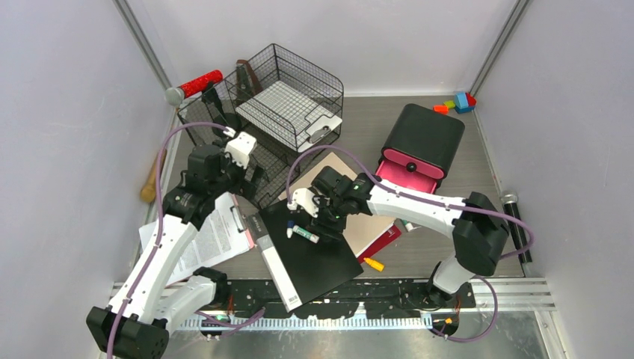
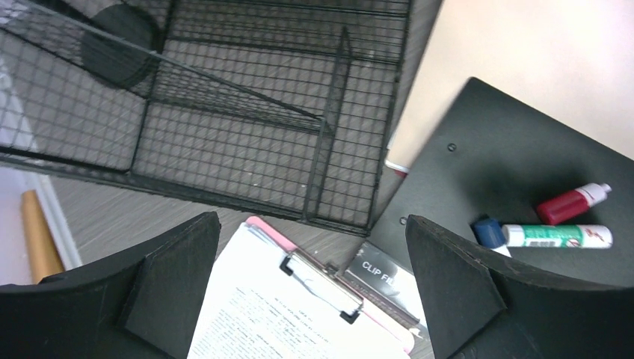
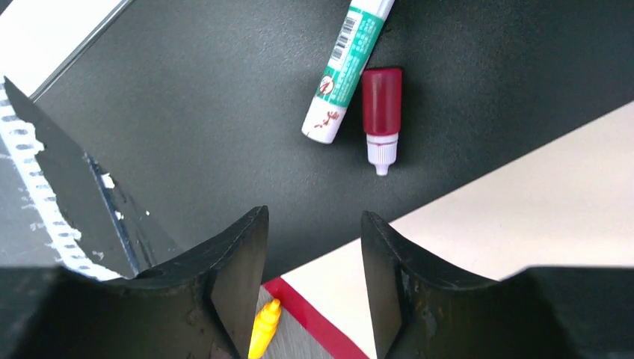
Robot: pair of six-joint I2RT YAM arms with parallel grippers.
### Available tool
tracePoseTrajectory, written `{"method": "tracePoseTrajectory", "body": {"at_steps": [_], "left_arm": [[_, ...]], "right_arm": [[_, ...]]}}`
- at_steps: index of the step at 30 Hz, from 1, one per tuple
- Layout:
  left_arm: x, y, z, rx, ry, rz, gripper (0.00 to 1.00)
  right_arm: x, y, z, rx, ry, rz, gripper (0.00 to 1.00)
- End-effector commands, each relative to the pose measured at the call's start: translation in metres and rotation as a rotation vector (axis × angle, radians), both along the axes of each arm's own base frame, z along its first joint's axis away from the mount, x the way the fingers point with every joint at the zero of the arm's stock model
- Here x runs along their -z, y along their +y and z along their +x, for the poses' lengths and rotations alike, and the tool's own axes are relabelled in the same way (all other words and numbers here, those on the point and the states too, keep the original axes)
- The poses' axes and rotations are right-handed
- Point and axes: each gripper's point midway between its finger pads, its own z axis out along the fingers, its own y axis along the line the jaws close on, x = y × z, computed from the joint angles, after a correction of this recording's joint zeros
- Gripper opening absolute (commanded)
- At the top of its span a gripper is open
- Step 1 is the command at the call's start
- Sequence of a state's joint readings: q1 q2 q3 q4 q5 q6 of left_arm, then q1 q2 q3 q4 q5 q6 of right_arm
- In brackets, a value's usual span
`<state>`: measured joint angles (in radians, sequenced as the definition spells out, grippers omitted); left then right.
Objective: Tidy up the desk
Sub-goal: Open the drawer in the storage box, then pick up the stationery from the center of the board.
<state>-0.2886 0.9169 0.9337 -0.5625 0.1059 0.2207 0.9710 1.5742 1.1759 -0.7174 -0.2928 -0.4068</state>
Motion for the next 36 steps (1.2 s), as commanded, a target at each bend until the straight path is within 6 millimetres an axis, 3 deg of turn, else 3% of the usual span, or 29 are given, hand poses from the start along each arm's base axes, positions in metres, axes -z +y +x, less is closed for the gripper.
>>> {"method": "tracePoseTrajectory", "body": {"at_steps": [1, 8, 36], "left_arm": [[-0.020, 0.018, 0.019, -0.123, -0.095, 0.006, 0.99], [-0.023, 0.027, 0.022, -0.171, -0.110, 0.028, 0.99], [-0.018, 0.020, 0.020, -0.133, -0.088, 0.018, 0.99]], "right_arm": [[-0.009, 0.031, 0.020, 0.032, -0.030, 0.084, 0.54], [0.009, 0.039, 0.037, 0.028, -0.079, 0.051, 0.52], [0.053, 0.034, 0.052, 0.033, -0.119, -0.044, 0.43]]}}
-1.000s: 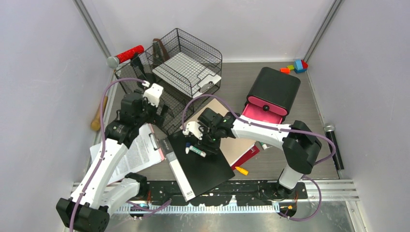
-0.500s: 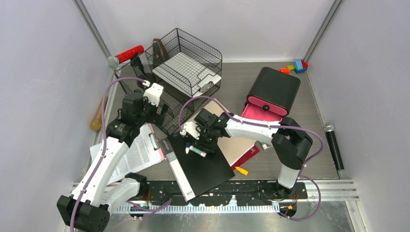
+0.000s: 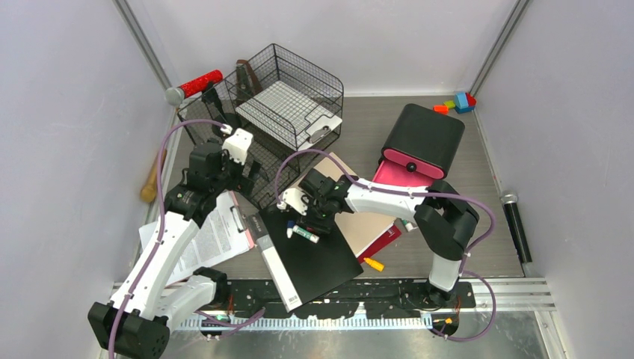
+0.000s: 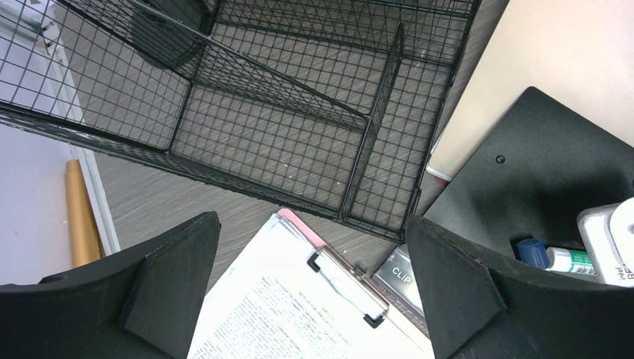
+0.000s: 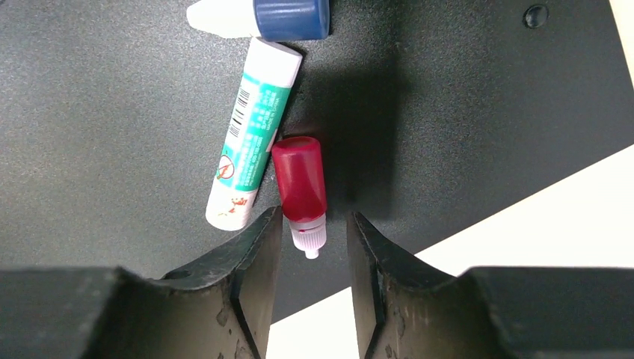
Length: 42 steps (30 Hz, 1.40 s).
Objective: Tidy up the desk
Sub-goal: Pick up the stationery from the center of the board.
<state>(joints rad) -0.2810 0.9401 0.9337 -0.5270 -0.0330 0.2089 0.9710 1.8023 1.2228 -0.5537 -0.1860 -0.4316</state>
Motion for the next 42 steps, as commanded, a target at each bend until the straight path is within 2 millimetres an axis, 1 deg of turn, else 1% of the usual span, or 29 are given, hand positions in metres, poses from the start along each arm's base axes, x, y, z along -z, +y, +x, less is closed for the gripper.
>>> {"method": "tracePoseTrajectory", "body": {"at_steps": [1, 7, 11, 12, 16, 18, 20, 21, 22, 23, 24, 25, 26, 27, 28, 29, 30, 31, 32, 33, 34, 35, 36, 37, 38, 42], "left_arm": [[-0.017, -0.003, 0.006, 0.003, -0.062, -0.034, 0.99], [-0.017, -0.003, 0.005, 0.005, -0.063, -0.033, 0.99], [-0.018, -0.003, 0.004, 0.005, -0.063, -0.034, 0.99], [-0.019, -0.003, 0.005, 0.006, -0.065, -0.035, 0.99], [-0.018, -0.003, 0.005, 0.008, -0.062, -0.033, 0.99], [-0.018, -0.004, 0.005, 0.009, -0.064, -0.034, 0.99], [-0.017, -0.004, 0.005, 0.010, -0.061, -0.034, 0.99], [-0.017, -0.004, 0.005, 0.011, -0.061, -0.034, 0.99], [-0.017, -0.004, 0.005, 0.011, -0.060, -0.035, 0.99], [-0.017, -0.004, 0.005, 0.011, -0.061, -0.035, 0.99], [-0.017, -0.004, 0.005, 0.012, -0.061, -0.036, 0.99], [-0.017, -0.005, 0.005, 0.013, -0.061, -0.036, 0.99], [-0.017, -0.005, 0.005, 0.014, -0.062, -0.036, 0.99], [-0.017, -0.005, 0.005, 0.015, -0.061, -0.037, 0.99], [-0.017, -0.005, 0.005, 0.016, -0.064, -0.037, 0.99], [-0.017, -0.005, 0.005, 0.016, -0.065, -0.037, 0.99], [-0.018, -0.005, 0.005, 0.016, -0.065, -0.036, 0.99], [-0.018, -0.005, 0.005, 0.016, -0.066, -0.037, 0.99], [-0.018, -0.005, 0.005, 0.016, -0.066, -0.038, 0.99], [-0.019, -0.005, 0.005, 0.017, -0.066, -0.039, 0.99], [-0.019, -0.005, 0.005, 0.017, -0.066, -0.039, 0.99], [-0.019, -0.005, 0.005, 0.016, -0.067, -0.040, 0.99], [-0.019, -0.005, 0.005, 0.017, -0.068, -0.040, 0.99], [-0.019, -0.005, 0.005, 0.016, -0.067, -0.040, 0.99], [-0.019, -0.005, 0.005, 0.015, -0.065, -0.042, 0.99], [-0.020, -0.005, 0.004, 0.015, -0.066, -0.042, 0.99]], "right_arm": [[-0.001, 0.007, 0.010, 0.008, -0.040, 0.024, 0.42], [0.005, 0.006, 0.013, 0.024, -0.040, 0.009, 0.39], [0.007, 0.006, 0.012, 0.024, -0.035, 0.002, 0.33], [0.007, 0.005, 0.012, 0.024, -0.034, -0.002, 0.30], [-0.002, 0.001, 0.016, 0.031, -0.059, -0.009, 0.23], [-0.009, -0.003, 0.021, 0.043, -0.084, -0.010, 0.21], [-0.022, -0.008, 0.028, 0.059, -0.114, -0.008, 0.20], [-0.025, -0.013, 0.031, 0.067, -0.121, -0.016, 0.19], [-0.035, -0.017, 0.038, 0.086, -0.144, -0.008, 0.18], [-0.040, -0.022, 0.040, 0.090, -0.150, -0.012, 0.18], [-0.051, -0.027, 0.047, 0.113, -0.171, 0.002, 0.18], [-0.056, -0.032, 0.050, 0.120, -0.177, 0.001, 0.17], [-0.068, -0.038, 0.057, 0.145, -0.197, 0.020, 0.17], [-0.073, -0.043, 0.061, 0.158, -0.205, 0.025, 0.17], [-0.085, -0.050, 0.067, 0.185, -0.225, 0.043, 0.17], [-0.090, -0.057, 0.072, 0.207, -0.235, 0.051, 0.17], [-0.101, -0.065, 0.077, 0.231, -0.256, 0.067, 0.17], [-0.106, -0.069, 0.080, 0.244, -0.268, 0.075, 0.17], [-0.114, -0.080, 0.086, 0.274, -0.291, 0.083, 0.17], [-0.118, -0.085, 0.089, 0.289, -0.302, 0.087, 0.17], [-0.126, -0.095, 0.094, 0.322, -0.319, 0.099, 0.17], [-0.130, -0.101, 0.097, 0.338, -0.324, 0.106, 0.17], [-0.137, -0.111, 0.100, 0.367, -0.338, 0.118, 0.17], [-0.140, -0.116, 0.102, 0.380, -0.345, 0.123, 0.17], [-0.144, -0.126, 0.104, 0.403, -0.355, 0.129, 0.18], [-0.149, -0.155, 0.110, 0.463, -0.386, 0.118, 0.18]]}}
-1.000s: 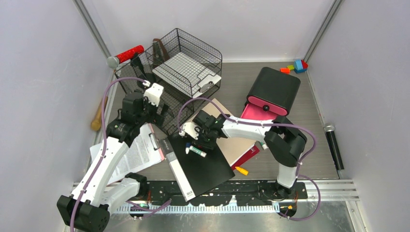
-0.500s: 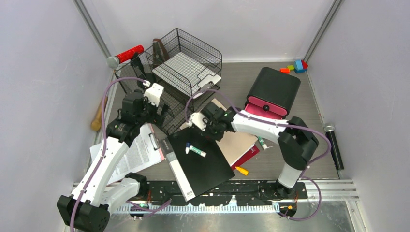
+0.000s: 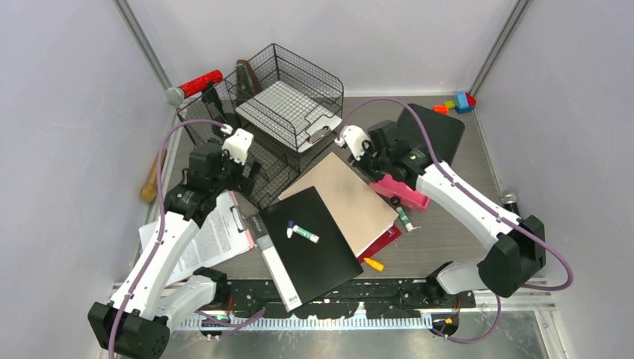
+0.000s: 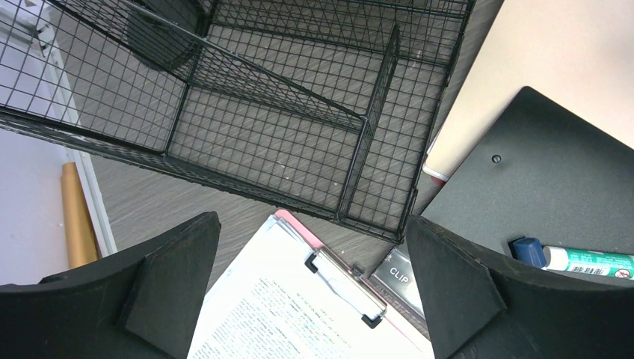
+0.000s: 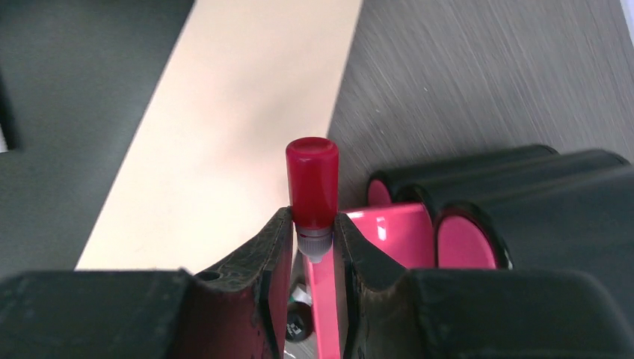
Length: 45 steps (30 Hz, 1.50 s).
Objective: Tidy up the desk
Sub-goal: Pick up the stationery from the center of the board, then place the stationery in the drawer.
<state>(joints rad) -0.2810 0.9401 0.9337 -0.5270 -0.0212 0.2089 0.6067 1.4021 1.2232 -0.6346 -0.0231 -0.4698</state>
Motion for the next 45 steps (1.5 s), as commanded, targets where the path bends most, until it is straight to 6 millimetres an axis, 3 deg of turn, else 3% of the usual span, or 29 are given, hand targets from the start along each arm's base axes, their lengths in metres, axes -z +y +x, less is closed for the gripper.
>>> {"method": "tracePoseTrajectory", "body": {"at_steps": [1, 7, 12, 16, 20, 25, 32, 41, 45], "left_arm": [[-0.021, -0.003, 0.005, 0.005, -0.068, -0.037, 0.99], [-0.019, -0.003, 0.005, 0.005, -0.066, -0.036, 0.99], [-0.018, -0.008, 0.003, 0.033, -0.060, -0.047, 0.99], [-0.017, -0.008, 0.003, 0.033, -0.059, -0.046, 0.99], [-0.017, -0.008, 0.003, 0.033, -0.058, -0.046, 0.99], [-0.017, -0.008, 0.003, 0.036, -0.060, -0.045, 0.99], [-0.016, -0.008, 0.002, 0.038, -0.060, -0.044, 0.99], [-0.015, -0.009, 0.003, 0.043, -0.059, -0.043, 0.99], [-0.013, -0.009, 0.004, 0.044, -0.058, -0.039, 0.99]], "right_arm": [[-0.011, -0.031, 0.002, 0.056, -0.043, -0.007, 0.18], [0.002, -0.073, 0.004, 0.134, -0.020, -0.046, 0.18], [0.016, -0.092, 0.000, 0.171, 0.011, -0.067, 0.21], [0.031, -0.105, -0.002, 0.202, 0.046, -0.089, 0.34], [0.032, -0.109, -0.003, 0.219, 0.047, -0.083, 0.50], [0.017, -0.105, -0.003, 0.227, 0.019, -0.037, 0.62], [-0.003, -0.092, -0.017, 0.189, 0.035, 0.052, 0.64], [-0.011, -0.059, -0.064, 0.028, 0.153, 0.208, 0.67], [0.003, -0.038, -0.099, -0.098, 0.239, 0.195, 0.72]]}}
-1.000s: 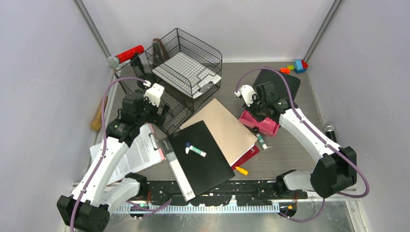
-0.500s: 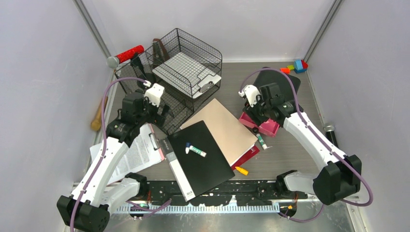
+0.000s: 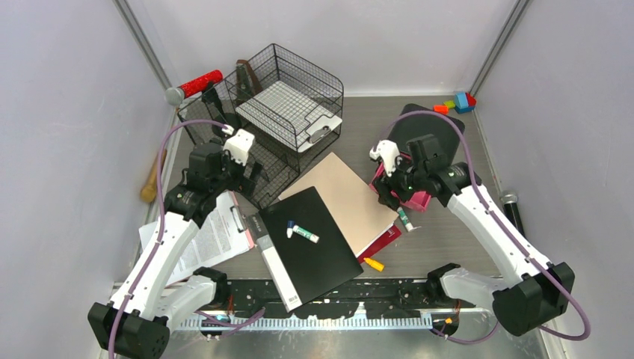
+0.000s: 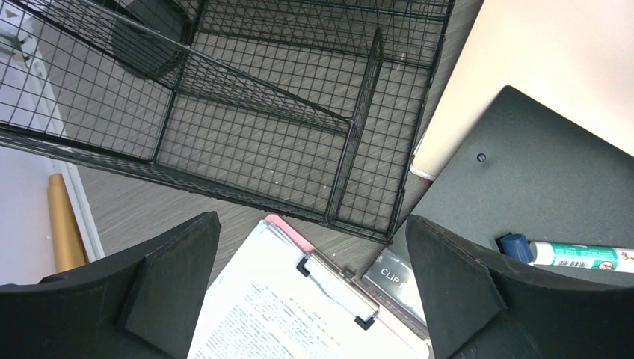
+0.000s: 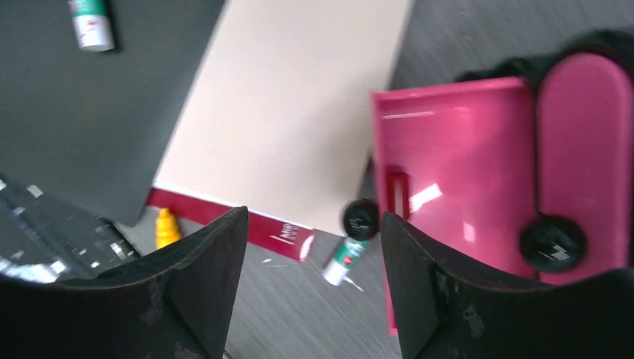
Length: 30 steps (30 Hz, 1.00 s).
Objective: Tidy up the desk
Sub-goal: Place the stationery in the drawer, then pick up the stationery from the center of the board.
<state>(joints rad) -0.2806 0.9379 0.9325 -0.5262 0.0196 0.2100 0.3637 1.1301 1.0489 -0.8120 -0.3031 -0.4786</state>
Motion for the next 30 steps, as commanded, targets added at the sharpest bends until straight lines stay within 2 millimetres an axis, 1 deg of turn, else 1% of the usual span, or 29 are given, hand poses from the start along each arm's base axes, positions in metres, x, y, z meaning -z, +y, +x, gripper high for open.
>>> {"method": "tracePoseTrajectory", "body": {"at_steps": [1, 2, 3, 4, 5, 6, 9, 15, 21, 25, 30], "left_arm": [[-0.012, -0.002, 0.006, 0.008, -0.062, -0.021, 0.99], [-0.011, -0.002, 0.006, 0.009, -0.060, -0.020, 0.99], [-0.011, -0.002, 0.006, 0.010, -0.061, -0.022, 0.99], [-0.010, -0.001, 0.006, 0.010, -0.060, -0.023, 0.99], [-0.011, -0.001, 0.006, 0.010, -0.060, -0.025, 0.99], [-0.011, -0.001, 0.006, 0.009, -0.059, -0.027, 0.99], [-0.010, 0.001, 0.006, 0.006, -0.055, -0.029, 0.99], [-0.008, 0.002, 0.007, 0.003, -0.050, -0.034, 0.99], [-0.005, 0.003, 0.008, 0.003, -0.047, -0.031, 0.99], [-0.003, 0.002, 0.009, 0.006, -0.043, -0.029, 0.99], [-0.002, 0.002, 0.009, 0.011, -0.041, -0.029, 0.99]], "right_arm": [[0.003, 0.034, -0.043, -0.172, 0.071, 0.049, 0.73], [0.018, 0.042, -0.057, -0.225, 0.083, -0.002, 0.73], [0.031, 0.039, -0.060, -0.227, 0.080, -0.060, 0.73], [0.042, 0.050, -0.075, -0.294, 0.084, -0.100, 0.73], [0.050, 0.050, -0.076, -0.305, 0.079, -0.144, 0.73], [0.060, 0.054, -0.085, -0.349, 0.093, -0.171, 0.73], [0.080, 0.059, -0.098, -0.409, 0.156, -0.220, 0.73], [0.108, 0.069, -0.124, -0.538, 0.223, -0.325, 0.73], [0.135, 0.066, -0.141, -0.619, 0.245, -0.478, 0.72], [0.145, 0.062, -0.145, -0.642, 0.242, -0.534, 0.71], [0.156, 0.054, -0.142, -0.640, 0.228, -0.605, 0.69]]}}
